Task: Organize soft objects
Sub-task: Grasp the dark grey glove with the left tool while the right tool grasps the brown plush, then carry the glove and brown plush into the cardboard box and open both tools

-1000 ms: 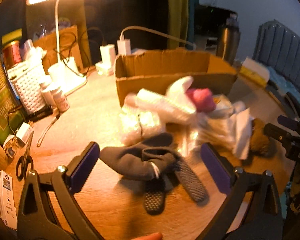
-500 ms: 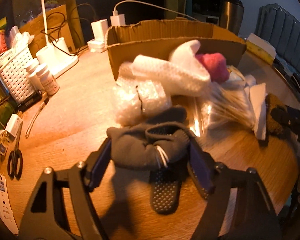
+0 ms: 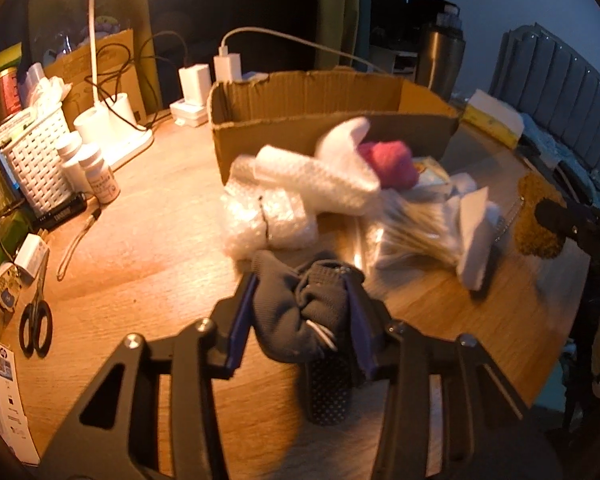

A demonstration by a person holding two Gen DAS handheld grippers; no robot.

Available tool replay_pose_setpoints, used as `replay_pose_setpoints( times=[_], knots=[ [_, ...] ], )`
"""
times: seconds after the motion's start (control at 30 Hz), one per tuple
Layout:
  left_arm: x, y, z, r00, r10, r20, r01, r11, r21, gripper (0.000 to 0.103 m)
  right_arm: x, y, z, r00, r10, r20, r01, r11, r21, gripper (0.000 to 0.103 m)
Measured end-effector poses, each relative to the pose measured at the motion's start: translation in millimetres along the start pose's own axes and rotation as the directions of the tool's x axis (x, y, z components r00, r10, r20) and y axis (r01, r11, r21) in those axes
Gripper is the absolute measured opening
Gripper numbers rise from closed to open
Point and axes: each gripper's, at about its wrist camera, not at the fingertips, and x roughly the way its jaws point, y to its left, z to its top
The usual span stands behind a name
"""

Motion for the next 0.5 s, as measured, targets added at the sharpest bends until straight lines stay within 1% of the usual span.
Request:
replay_pose_setpoints(
  times=[0.2, 0.5],
  knots=[
    [-27, 1, 13, 0.998, -0.024, 0.059, 0.024, 1.000, -0.001, 0.045, -16, 1, 20, 0.999, -0.003, 0.048, 0.003, 1.000, -0.008, 0.044],
    [-59, -1, 46, 0.986, -0.061, 0.158, 0.058, 0.998, 0.020, 0.045, -19, 6, 49, 0.996, 0.012, 0.084, -0.010, 0.999, -0.030, 0.045]
  ],
)
